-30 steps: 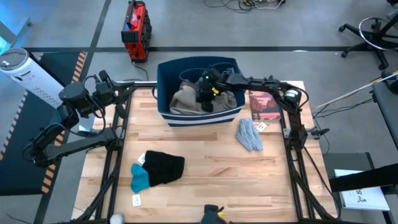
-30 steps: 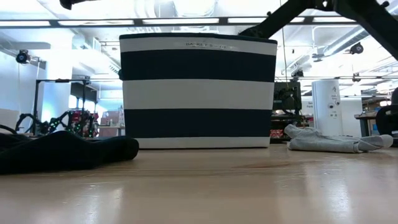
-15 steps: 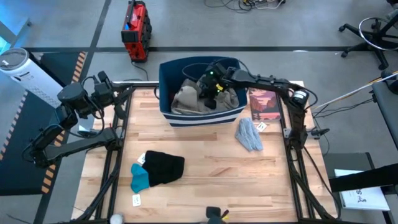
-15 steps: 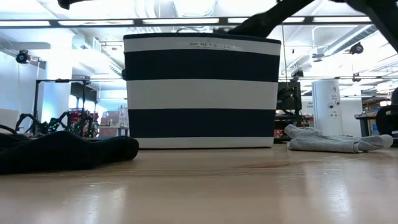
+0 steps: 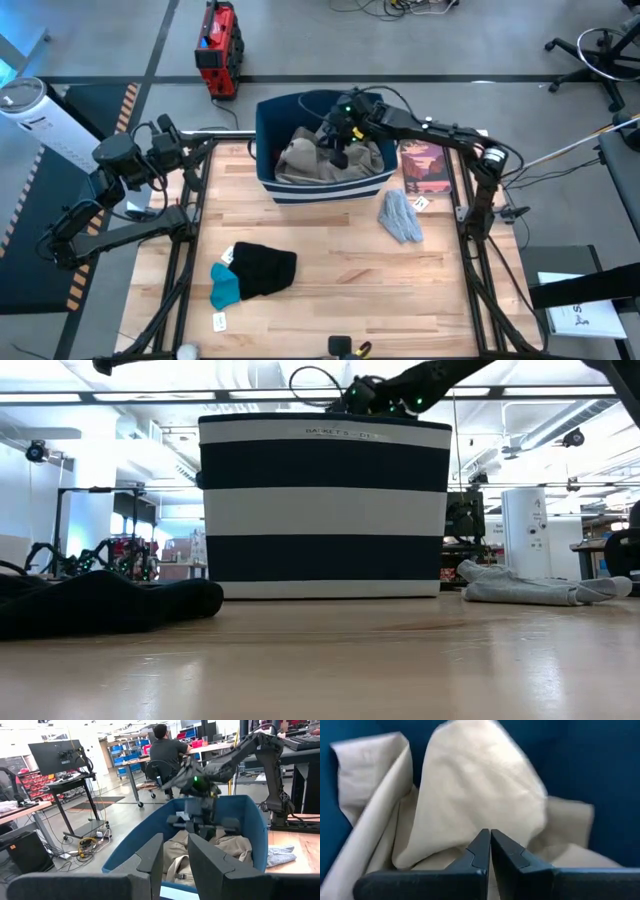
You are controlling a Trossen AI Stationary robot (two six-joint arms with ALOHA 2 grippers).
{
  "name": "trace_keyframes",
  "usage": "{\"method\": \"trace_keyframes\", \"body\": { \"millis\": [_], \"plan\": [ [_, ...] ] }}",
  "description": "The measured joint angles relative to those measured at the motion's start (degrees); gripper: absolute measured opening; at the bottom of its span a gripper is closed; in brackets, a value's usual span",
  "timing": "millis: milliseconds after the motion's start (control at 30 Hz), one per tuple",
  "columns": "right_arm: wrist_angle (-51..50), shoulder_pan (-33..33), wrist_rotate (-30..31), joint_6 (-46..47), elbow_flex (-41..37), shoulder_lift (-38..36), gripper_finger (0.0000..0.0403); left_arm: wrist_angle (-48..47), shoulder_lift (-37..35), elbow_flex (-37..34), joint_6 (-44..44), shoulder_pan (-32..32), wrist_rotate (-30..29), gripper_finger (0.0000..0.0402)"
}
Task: Sort clothes
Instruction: Put the gray shorts into the blue laundry bin
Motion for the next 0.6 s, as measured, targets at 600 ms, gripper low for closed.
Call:
{"method": "trace_keyframes", "body": {
  "millis": [600],
  "plan": [
    [-0.4,-0.1,-0.3,-0.7,0.0,6.5,0.0000,-0.1,0.0,0.0,0.0,0.0,0.0,0.0076]
  ]
}}
